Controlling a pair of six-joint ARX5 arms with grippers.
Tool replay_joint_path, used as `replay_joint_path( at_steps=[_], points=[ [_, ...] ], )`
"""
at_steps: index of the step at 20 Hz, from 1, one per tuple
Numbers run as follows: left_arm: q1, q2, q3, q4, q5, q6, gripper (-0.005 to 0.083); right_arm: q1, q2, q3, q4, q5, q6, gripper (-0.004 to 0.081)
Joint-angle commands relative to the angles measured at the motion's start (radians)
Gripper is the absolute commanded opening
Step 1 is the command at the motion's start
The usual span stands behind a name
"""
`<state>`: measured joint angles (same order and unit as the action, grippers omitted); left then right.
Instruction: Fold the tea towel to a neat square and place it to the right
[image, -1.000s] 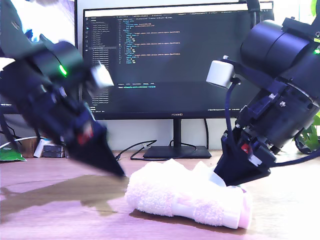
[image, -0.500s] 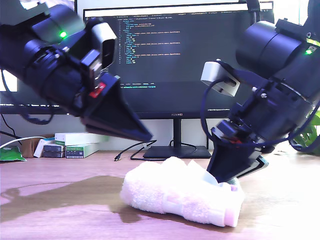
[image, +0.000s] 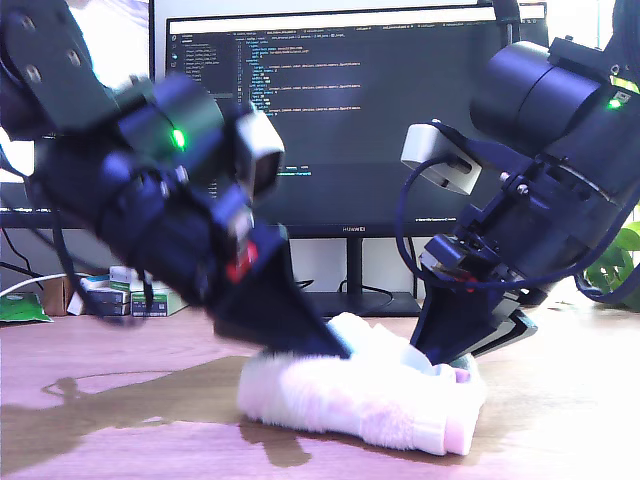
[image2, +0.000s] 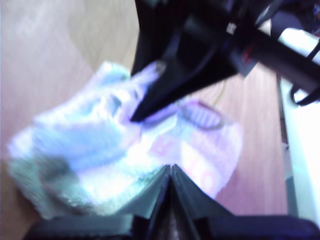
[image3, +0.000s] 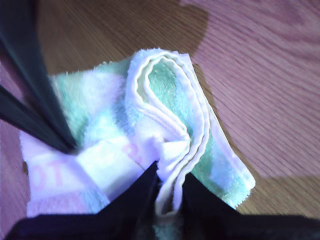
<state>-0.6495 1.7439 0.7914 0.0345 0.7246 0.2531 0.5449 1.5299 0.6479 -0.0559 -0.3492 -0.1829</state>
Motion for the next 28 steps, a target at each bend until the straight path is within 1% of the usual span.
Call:
replay_joint_path(
  at_steps=[1, 6, 8, 9, 10, 11, 12, 13, 14, 18, 21, 24, 28],
  points=[
    [-0.002, 0.048, -0.019, 0.002, -0.003, 0.004, -0.0021, 0.005, 0.029, -0.005, -0.023, 0.011, 0.004, -0.0012],
    [-0.002, 0.070, -0.019, -0.004, -0.026, 0.009, -0.0021, 0.005, 0.029, -0.004, -0.066, 0.011, 0.006, -0.0012],
    [-0.002, 0.070, -0.019, -0.004, -0.030, 0.010, -0.0021, 0.005, 0.029, -0.004, -0.068, 0.010, 0.053, 0.0004],
    [-0.002, 0.070, -0.019, -0.004, -0.030, 0.010, -0.0021, 0.005, 0.029, -0.004, -0.069, 0.007, 0.065, 0.0065],
    [-0.002, 0.070, -0.019, -0.003, -0.030, 0.010, -0.0021, 0.005, 0.029, -0.004, -0.068, 0.008, 0.080, 0.0173],
    [-0.002, 0.070, -0.019, -0.004, -0.029, 0.009, -0.0021, 0.005, 0.029, -0.004, -0.067, 0.011, 0.096, 0.0314],
    [-0.002, 0.070, -0.019, -0.005, -0.029, 0.010, -0.0021, 0.005, 0.029, -0.004, -0.066, 0.027, 0.126, 0.0424],
    [-0.002, 0.070, -0.019, -0.004, -0.030, 0.010, -0.0021, 0.005, 0.029, -0.004, -0.068, 0.033, 0.139, 0.0481],
    [-0.002, 0.070, -0.019, -0.002, -0.030, 0.010, -0.0021, 0.005, 0.029, -0.004, -0.068, 0.039, 0.145, 0.0497],
    [-0.002, 0.070, -0.019, -0.003, -0.030, 0.016, -0.0021, 0.005, 0.029, 0.007, -0.070, 0.044, 0.187, 0.0501],
    [-0.001, 0.070, -0.019, -0.003, -0.030, 0.018, -0.0021, 0.005, 0.029, 0.061, -0.122, 0.043, 0.185, 0.0501],
    [0.000, 0.070, -0.019, -0.003, -0.034, 0.027, -0.0021, 0.005, 0.028, 0.140, -0.253, 0.042, 0.175, 0.0499],
    [0.000, 0.070, -0.019, -0.004, -0.038, 0.027, -0.0021, 0.005, 0.006, 0.246, -0.400, 0.041, 0.125, 0.0498]
  ],
)
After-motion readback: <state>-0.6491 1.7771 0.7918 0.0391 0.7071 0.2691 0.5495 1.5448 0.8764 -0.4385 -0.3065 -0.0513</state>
